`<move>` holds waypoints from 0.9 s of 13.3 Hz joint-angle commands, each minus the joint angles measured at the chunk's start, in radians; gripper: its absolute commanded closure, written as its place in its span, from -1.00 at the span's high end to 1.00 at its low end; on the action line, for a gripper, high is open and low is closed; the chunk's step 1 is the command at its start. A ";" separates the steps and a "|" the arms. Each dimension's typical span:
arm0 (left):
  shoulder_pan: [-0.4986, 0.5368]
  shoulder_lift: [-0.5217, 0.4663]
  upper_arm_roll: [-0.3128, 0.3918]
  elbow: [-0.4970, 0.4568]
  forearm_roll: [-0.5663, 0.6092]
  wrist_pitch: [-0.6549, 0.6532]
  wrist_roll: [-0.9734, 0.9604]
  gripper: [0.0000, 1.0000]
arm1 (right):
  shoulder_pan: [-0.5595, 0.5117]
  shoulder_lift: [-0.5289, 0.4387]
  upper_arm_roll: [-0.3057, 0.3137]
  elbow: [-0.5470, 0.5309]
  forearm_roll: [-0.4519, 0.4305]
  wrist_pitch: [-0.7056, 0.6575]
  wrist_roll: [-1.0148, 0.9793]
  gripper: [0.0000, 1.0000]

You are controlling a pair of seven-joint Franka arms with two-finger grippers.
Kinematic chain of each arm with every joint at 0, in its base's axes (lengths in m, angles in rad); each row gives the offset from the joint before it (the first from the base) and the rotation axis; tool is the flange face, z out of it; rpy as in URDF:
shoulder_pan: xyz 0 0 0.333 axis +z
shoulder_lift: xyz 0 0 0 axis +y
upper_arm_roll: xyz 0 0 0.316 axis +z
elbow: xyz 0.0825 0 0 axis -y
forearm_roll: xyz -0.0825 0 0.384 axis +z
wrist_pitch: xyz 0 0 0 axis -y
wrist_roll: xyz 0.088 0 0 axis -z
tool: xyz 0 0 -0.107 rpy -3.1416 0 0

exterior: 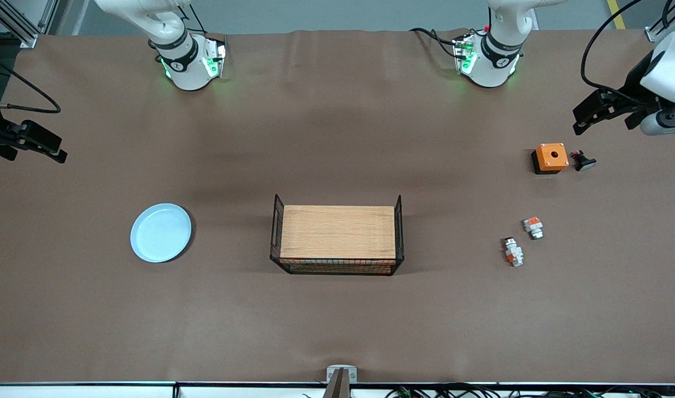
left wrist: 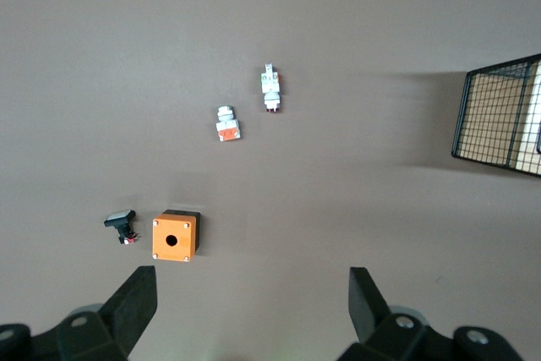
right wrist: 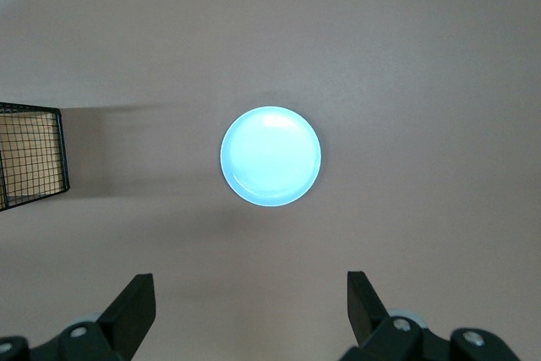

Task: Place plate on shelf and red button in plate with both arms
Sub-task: 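Reach the right gripper to the blue plate while the left gripper reaches the switch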

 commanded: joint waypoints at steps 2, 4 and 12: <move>0.003 -0.002 -0.004 0.013 0.013 -0.010 0.007 1.00 | -0.002 0.010 -0.001 0.021 0.009 -0.008 -0.003 1.00; 0.000 0.018 -0.009 0.013 0.013 -0.010 0.007 1.00 | -0.002 0.010 -0.001 0.021 0.009 -0.008 -0.003 1.00; 0.008 0.237 0.001 0.004 0.115 0.165 0.001 1.00 | 0.006 0.022 -0.001 0.018 -0.054 -0.009 -0.003 1.00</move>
